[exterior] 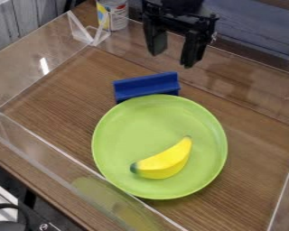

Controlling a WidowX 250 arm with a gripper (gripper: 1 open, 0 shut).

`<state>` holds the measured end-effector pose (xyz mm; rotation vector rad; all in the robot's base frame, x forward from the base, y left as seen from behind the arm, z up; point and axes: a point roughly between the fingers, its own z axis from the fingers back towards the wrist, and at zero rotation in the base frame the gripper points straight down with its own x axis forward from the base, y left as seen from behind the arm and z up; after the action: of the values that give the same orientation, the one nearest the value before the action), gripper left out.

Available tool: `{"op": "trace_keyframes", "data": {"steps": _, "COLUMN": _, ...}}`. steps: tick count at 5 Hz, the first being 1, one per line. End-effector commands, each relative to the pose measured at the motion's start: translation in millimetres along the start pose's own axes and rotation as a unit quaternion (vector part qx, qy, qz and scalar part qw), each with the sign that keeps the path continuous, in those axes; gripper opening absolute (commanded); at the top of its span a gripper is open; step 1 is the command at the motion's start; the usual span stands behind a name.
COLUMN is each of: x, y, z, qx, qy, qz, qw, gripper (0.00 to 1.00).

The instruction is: Remove the banana from inside the green plate and put it on the table

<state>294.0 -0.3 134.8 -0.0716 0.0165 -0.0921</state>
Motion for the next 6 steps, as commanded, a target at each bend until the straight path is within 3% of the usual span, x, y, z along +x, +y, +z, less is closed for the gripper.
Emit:
{"op": "trace_keyframes", "data": {"steps": 1, "x": 2.1, "y": -2.5, "z": 12.8, "qx": 0.004, "qy": -0.026, "qz": 0.001, "qw": 0.9997, "gripper": 1.00}}
{"op": "trace_keyframes", "data": {"steps": 2, "x": -2.7, "y": -6.3, "z": 14.0, "qx": 0.005, "qy": -0.026, "qz": -0.003, "qw": 0.9997, "gripper": 1.00}}
{"op": "trace_keyframes", "data": {"steps": 4, "x": 4.5, "y": -1.2, "z": 21.0, "qx": 0.004, "qy": -0.034, "qz": 0.000, "qw": 0.9994, "gripper": 1.00}}
{"op": "trace_keyframes", "data": {"steps": 6, "x": 1.7, "y": -1.9, "z": 22.6, "qx": 0.007, "qy": -0.035, "qz": -0.005, "qw": 0.9994, "gripper": 1.00}}
